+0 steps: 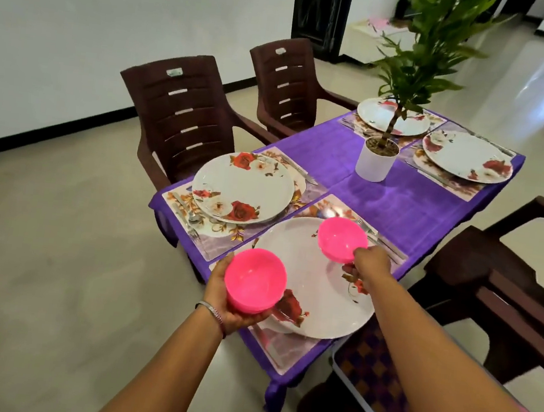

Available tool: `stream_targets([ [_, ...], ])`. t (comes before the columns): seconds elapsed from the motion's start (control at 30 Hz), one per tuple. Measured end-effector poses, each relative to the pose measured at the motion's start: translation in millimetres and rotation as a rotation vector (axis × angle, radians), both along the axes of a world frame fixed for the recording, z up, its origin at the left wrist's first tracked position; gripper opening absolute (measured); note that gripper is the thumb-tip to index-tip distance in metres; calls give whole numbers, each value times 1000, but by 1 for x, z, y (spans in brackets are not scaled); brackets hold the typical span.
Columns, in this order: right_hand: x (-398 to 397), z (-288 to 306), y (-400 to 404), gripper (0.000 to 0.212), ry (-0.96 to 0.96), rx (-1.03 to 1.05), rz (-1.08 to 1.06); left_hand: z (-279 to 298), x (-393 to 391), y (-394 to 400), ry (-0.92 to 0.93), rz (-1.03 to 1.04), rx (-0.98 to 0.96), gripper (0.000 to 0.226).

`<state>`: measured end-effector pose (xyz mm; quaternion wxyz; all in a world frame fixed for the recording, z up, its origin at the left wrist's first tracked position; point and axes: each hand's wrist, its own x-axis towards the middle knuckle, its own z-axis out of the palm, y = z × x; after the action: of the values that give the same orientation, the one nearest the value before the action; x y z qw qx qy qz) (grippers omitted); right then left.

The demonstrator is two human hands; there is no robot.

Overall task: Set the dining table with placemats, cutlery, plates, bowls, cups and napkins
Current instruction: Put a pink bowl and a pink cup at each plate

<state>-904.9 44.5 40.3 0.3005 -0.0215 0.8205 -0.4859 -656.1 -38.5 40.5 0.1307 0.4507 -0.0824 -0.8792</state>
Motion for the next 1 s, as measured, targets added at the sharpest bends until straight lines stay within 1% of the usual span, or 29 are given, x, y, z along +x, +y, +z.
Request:
stream_targets([
  [0.13, -15, -19, -18, 36, 0, 69, -17, -11, -3, -22, -26, 23, -2, 78],
  [0.27, -29, -33, -34, 43, 49, 147, 24, -15, -11, -31, -30, 47, 20, 73],
  [0.4, -35, -44, -39, 42, 62, 195, 55, -22, -22, -34, -57, 37, 19, 78],
  [0.57, -43, -53, -36, 46, 35, 227, 131, -18, -31, -36, -53, 38, 15, 70],
  [0.63, -41, -47, -34, 51, 29, 260, 149, -16, -32, -36, -36, 34, 12, 68],
  [0.67, -39, -41, -33, 56, 64, 303, 153, -15, -32, -36, -38, 34, 13, 68],
  [0.73, -34, -32, -35, 61, 232, 396, 166, -15, -31, -36, -44, 37, 21, 69],
  [0.77, -29, -27, -39, 60, 323, 387, 180, -14, -30, -37, -42, 38, 29, 71],
  [0.83, -16, -16, -50, 51, 407, 260, 237, -13, -28, -40, -43, 39, 34, 74],
  [0.87, -8, -10, -58, 45, 412, 184, 293, -13, -27, -43, -45, 38, 31, 76],
  [0.93, 11, 1, -72, 36, 360, 57, 459, -10, -26, -47, -44, 34, 26, 80],
  [1.0, 33, 13, -87, 31, 303, -11, 646, -9, -23, -54, -26, 19, 15, 82],
])
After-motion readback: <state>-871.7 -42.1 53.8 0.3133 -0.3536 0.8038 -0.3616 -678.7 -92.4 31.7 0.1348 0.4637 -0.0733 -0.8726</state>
